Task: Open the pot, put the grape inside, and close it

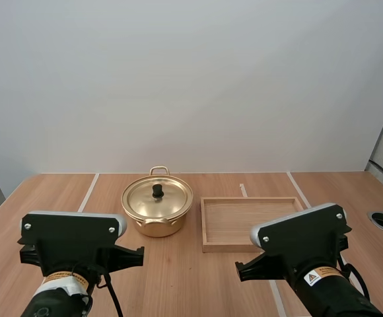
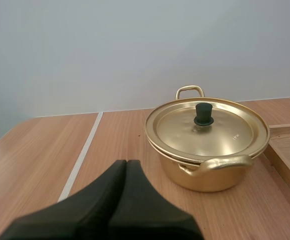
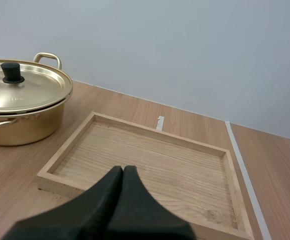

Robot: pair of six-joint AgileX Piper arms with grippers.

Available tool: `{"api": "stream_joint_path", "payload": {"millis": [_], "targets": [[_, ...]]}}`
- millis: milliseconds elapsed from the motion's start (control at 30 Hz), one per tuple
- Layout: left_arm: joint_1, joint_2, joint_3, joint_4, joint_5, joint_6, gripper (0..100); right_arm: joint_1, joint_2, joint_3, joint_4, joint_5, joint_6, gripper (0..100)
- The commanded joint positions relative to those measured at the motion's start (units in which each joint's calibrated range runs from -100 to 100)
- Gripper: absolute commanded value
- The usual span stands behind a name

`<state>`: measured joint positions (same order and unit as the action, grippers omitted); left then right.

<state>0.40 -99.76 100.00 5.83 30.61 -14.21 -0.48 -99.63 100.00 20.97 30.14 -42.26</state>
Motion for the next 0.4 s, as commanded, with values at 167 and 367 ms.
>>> {"api": "stream_joint_path", "payload": {"millis": [167,367], "targets": [[0.1,-0.24,0.0,0.13,-0.97,-0.71,0,0.1,-0.37,0.0,-8.95,1.16,11.83,0],[0.1,-0.24,0.0,0.13,-0.97,-0.71,0,0.1,-0.37,0.0,-12.9,0.95,18.83,0]]}}
